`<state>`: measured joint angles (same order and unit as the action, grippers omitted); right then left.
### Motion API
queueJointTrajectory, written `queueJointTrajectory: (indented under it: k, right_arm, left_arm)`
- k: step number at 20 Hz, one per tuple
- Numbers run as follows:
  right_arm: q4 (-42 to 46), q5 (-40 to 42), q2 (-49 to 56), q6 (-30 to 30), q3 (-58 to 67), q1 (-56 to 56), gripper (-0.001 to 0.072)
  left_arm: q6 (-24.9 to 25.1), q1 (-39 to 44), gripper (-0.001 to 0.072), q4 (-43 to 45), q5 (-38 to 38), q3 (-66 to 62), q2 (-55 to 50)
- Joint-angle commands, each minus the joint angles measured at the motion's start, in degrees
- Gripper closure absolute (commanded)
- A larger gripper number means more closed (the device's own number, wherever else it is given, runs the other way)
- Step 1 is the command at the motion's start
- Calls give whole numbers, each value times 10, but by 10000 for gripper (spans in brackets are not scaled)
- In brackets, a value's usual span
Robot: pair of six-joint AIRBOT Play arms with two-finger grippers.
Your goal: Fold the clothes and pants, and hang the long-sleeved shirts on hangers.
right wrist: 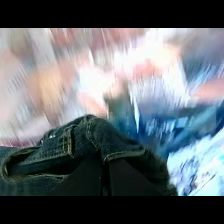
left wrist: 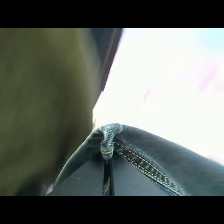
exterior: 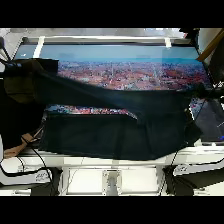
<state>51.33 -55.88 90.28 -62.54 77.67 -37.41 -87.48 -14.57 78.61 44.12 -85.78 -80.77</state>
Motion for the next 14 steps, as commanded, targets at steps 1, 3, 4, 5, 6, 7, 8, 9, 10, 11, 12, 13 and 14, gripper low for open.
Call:
queueJointTrajectory:
  k: [1, 3, 4, 5, 6, 7, 8, 9, 10, 11, 12, 13, 14]
  right_arm:
    - [2, -24, -24, -26, 65, -15, 654]
    - [12, -33, -22, -30, 68, -14, 654]
    - [32, -35, -17, -47, 66, -11, 653]
    - [47, -36, -10, -64, 66, -7, 654]
    - [51, -38, -2, -74, 64, -3, 654]
    - [52, -37, 6, -73, 64, 1, 653]
    - [52, -34, 15, -73, 64, 8, 653]
    - [52, -27, 23, -73, 64, 16, 653]
    - [51, -16, 30, -74, 64, 25, 653]
    - [50, -4, 37, -74, 64, 35, 653]
    - [49, 10, 40, -75, 64, 45, 653]
    - [49, 26, 43, -75, 64, 53, 653]
    - [48, 39, 43, -76, 64, 58, 653]
  left_arm:
    - [120, 15, 690, -56, -96, -7, 27]
    - [194, 27, 690, -42, -23, -1, 18]
    - [195, 28, 690, -26, -3, 9, 8]
    - [193, 28, 690, -19, 8, 26, -5]
    - [193, 26, 690, -19, 14, 44, -18]
    - [193, 25, 690, -19, 15, 61, -35]
    - [193, 25, 690, -19, 16, 72, -52]
    - [188, 26, 690, -19, 17, 76, -72]
    - [170, 26, 690, -19, 16, 76, -92]
    - [153, 26, 690, -19, 17, 76, -107]
    - [140, 26, 690, -19, 21, 76, -120]
    - [140, 26, 690, -19, 31, 76, -129]
    - [140, 25, 690, -16, 45, 76, -134]
